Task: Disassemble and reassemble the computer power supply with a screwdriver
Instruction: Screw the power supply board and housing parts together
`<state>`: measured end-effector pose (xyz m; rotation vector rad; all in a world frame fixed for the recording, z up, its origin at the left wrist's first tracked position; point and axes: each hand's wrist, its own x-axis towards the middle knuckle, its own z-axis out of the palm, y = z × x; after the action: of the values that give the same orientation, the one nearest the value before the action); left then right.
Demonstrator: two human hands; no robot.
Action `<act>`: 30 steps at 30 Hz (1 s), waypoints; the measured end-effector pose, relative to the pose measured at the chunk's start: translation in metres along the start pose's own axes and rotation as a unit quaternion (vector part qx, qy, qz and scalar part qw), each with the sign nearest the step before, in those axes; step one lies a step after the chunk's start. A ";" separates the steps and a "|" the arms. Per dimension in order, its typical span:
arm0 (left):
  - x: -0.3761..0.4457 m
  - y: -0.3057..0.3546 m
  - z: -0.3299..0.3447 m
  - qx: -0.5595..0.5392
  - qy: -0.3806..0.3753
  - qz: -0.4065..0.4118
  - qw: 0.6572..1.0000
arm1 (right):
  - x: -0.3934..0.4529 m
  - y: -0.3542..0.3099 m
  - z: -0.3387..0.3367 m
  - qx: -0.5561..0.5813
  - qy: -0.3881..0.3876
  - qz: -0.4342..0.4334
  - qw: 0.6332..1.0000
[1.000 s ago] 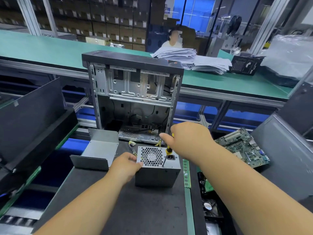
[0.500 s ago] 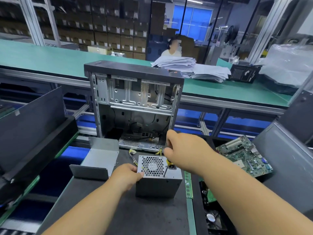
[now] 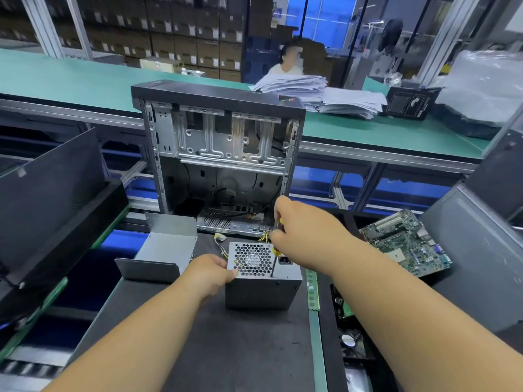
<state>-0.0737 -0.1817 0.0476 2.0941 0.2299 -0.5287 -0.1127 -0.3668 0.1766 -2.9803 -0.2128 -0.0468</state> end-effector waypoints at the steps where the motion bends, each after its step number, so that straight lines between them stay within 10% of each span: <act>1: -0.001 0.000 0.000 -0.001 -0.001 0.002 1.000 | -0.001 0.001 0.000 0.011 0.006 -0.021 1.000; 30: -0.001 -0.003 0.001 -0.036 0.004 0.002 0.999 | -0.002 0.008 -0.003 -0.024 0.000 -0.062 0.998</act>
<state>-0.0757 -0.1809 0.0449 2.0270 0.2462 -0.5015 -0.1137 -0.3754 0.1784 -3.0098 -0.4031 -0.0664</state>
